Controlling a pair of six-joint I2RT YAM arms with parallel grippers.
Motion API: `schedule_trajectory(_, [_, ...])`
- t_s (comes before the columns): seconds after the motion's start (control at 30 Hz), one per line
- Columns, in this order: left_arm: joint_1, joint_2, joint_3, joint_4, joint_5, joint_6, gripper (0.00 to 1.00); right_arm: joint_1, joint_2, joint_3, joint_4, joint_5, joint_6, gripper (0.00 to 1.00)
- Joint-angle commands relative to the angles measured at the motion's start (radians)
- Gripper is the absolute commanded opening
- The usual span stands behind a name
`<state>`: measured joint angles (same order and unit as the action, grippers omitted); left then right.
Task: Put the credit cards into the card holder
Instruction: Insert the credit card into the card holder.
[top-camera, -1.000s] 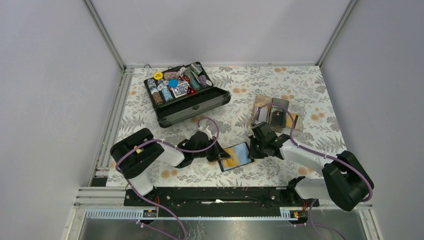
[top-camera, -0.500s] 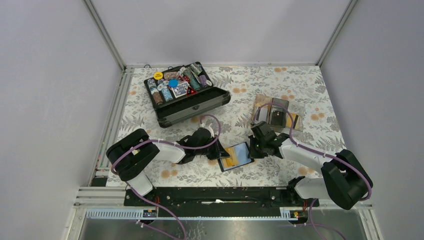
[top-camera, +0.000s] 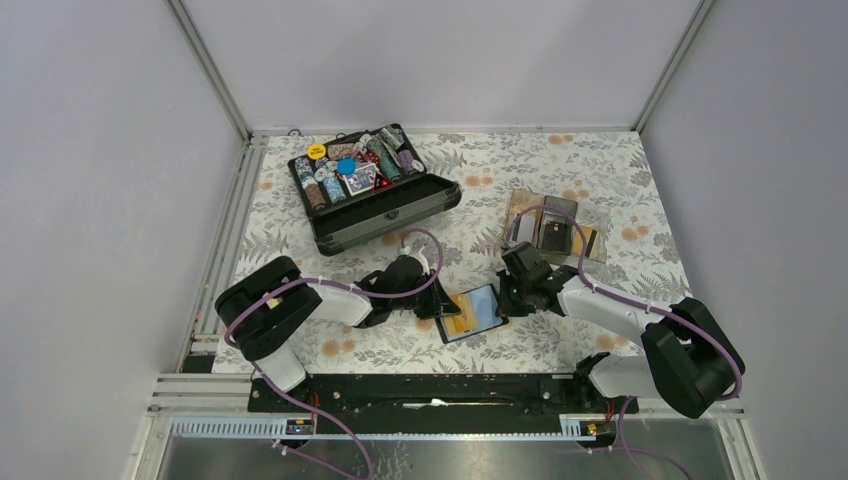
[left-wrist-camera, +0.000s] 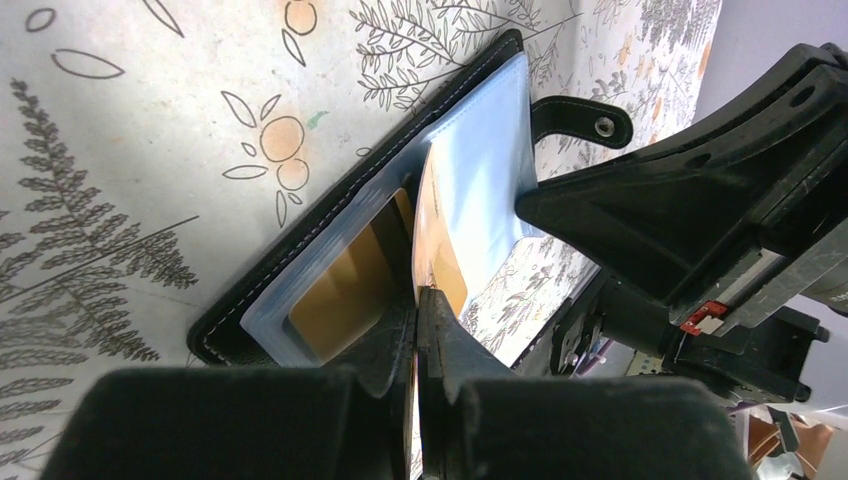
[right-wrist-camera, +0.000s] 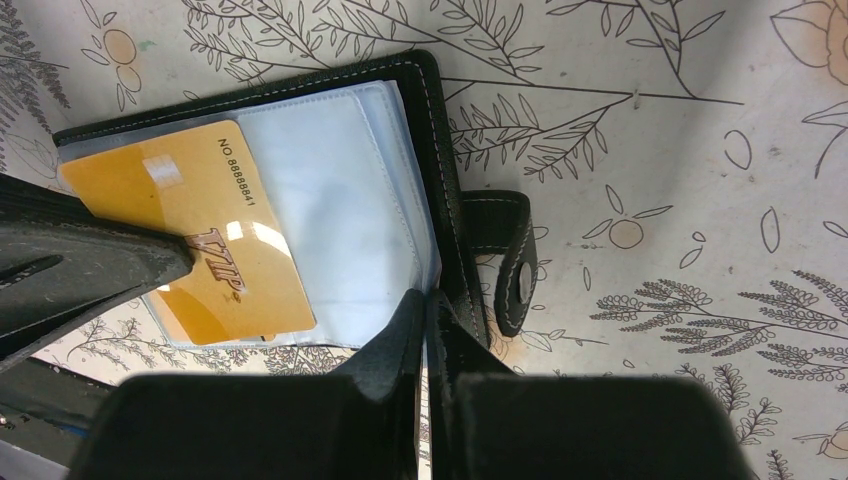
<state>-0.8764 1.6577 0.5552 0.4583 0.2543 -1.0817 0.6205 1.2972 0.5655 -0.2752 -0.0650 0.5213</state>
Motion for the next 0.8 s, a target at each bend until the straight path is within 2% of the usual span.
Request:
schedule_trajectory(0.0, [-0.014, 0.050, -0.005, -0.020, -0.045, -0.003, 0.00, -0.003, 0.036, -0.003, 0.013, 0.038, 0.009, 0.00])
schedule_trajectory(0.23, [-0.027, 0.065, -0.028, 0.037, -0.061, -0.053, 0.00, -0.003, 0.029, -0.010, 0.017, 0.032, 0.015, 0.00])
schedule_trajectory(0.53, [-0.039, 0.028, -0.135, 0.129, -0.134, -0.175, 0.00, -0.003, 0.027, -0.015, 0.021, 0.034, 0.016, 0.00])
schedule_trajectory(0.77, [-0.085, 0.044, -0.159, 0.194, -0.170, -0.250, 0.00, -0.003, 0.029, -0.016, 0.020, 0.034, 0.019, 0.00])
